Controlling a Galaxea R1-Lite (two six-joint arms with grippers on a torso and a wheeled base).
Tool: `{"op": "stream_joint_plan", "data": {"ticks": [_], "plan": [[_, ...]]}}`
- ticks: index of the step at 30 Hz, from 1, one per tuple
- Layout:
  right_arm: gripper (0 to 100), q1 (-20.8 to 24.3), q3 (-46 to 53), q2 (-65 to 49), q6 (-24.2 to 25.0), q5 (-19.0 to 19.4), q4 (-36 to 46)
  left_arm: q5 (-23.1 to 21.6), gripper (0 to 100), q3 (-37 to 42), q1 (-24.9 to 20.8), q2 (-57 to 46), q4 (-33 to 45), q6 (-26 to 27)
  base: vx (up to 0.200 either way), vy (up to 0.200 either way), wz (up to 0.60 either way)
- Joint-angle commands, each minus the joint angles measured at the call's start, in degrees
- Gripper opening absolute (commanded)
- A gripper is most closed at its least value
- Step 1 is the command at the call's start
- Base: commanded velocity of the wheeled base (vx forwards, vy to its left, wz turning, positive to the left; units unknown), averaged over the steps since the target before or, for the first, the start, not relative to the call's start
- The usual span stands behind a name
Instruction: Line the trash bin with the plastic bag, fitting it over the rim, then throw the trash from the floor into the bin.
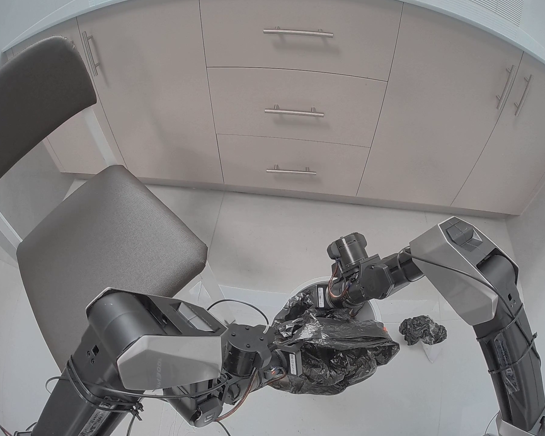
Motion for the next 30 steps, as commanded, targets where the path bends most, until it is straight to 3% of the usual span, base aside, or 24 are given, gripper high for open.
{"op": "stream_joint_plan", "data": {"ticks": [1,11,24,30], "plan": [[0,-1.40,-3.88,2.09,0.10,0.33,3.11,0.01,0,0.00,-0.01,0.42,-0.74,0.06,0.000,0.000,0.00],[0,-0.79,-6.86,2.18,1.68,0.33,5.66,-0.08,0,0.00,-0.01,0.42,-0.74,0.06,0.000,0.000,0.00],[0,0.09,8.78,-25.51,1.24,-0.20,6.18,-0.08,0,0.44,0.08,0.24,-0.74,-0.03,0.000,0.000,0.00],[0,0.71,20.47,-34.12,-3.95,-0.29,5.83,-0.08,0,0.52,0.08,0.24,-0.74,-0.03,0.000,0.000,0.00]]}}
